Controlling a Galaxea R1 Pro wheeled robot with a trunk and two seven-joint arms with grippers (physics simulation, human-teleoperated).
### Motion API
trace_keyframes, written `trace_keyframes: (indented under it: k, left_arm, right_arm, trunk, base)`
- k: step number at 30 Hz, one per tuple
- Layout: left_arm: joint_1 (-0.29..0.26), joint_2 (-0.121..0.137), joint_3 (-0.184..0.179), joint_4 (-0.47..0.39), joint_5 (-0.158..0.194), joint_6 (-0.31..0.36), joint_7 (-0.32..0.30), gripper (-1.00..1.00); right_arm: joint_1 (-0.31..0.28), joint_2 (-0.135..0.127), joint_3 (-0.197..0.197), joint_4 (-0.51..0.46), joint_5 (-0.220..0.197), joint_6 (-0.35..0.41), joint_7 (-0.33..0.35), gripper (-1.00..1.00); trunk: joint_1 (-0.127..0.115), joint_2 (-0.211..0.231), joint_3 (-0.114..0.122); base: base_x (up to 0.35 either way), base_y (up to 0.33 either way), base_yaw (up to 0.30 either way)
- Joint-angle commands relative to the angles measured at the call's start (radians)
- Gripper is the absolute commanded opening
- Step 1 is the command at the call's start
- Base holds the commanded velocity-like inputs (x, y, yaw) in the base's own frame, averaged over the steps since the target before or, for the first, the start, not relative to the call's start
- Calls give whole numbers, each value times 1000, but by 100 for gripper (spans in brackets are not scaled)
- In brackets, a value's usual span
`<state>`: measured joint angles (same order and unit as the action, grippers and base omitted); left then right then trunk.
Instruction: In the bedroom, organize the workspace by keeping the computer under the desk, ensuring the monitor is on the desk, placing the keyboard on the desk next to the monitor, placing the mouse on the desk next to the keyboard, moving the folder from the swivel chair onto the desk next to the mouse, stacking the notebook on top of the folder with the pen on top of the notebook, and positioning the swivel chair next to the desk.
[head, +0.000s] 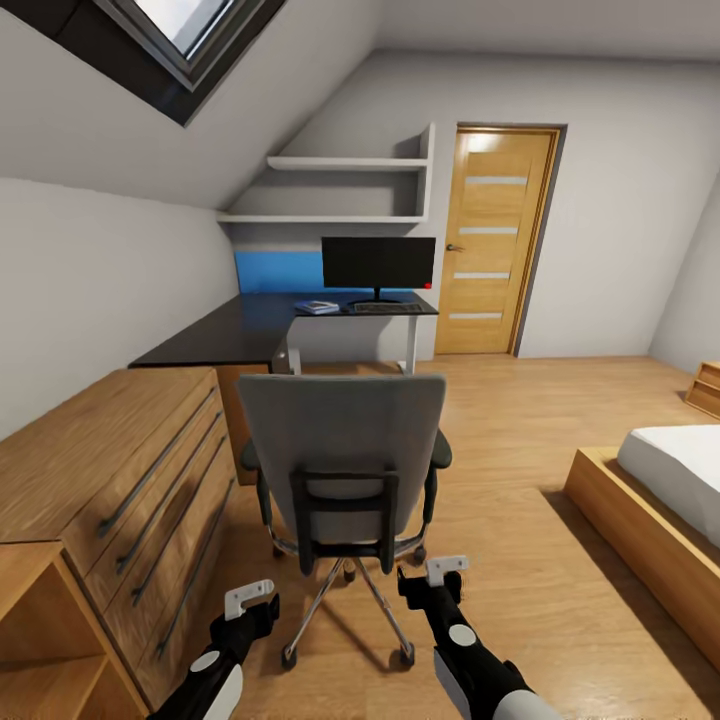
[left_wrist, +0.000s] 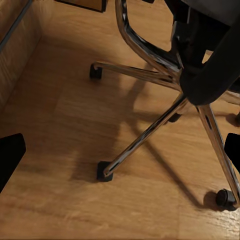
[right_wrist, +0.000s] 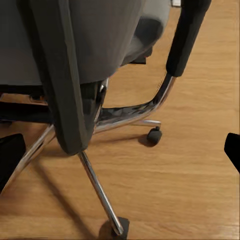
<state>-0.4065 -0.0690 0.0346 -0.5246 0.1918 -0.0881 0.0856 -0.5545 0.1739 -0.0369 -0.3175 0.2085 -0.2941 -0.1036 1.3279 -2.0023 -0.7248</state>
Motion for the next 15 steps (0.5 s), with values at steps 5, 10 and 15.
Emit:
trace_keyframes:
  k: [5, 10, 15]
  left_arm:
    - [-1, -4, 1, -32, 6, 0, 3, 100]
    - [-1, -8, 1, -86, 6, 10, 2, 100]
    - [-1, -31, -1, -164, 0, 84, 5, 100]
  right_arm:
    - [-1, 1, 80, 11, 12, -18, 19, 100]
    - [-1, 1, 100, 11, 11, -21, 22, 100]
    - [-1, 1, 107, 7, 9, -21, 21, 100]
  trunk:
    - [19, -36, -17]
    - [38, -71, -32]
    - [57, -106, -48]
  base:
    - [0, 0, 0]
    - [0, 0, 0]
    - [0, 0, 0]
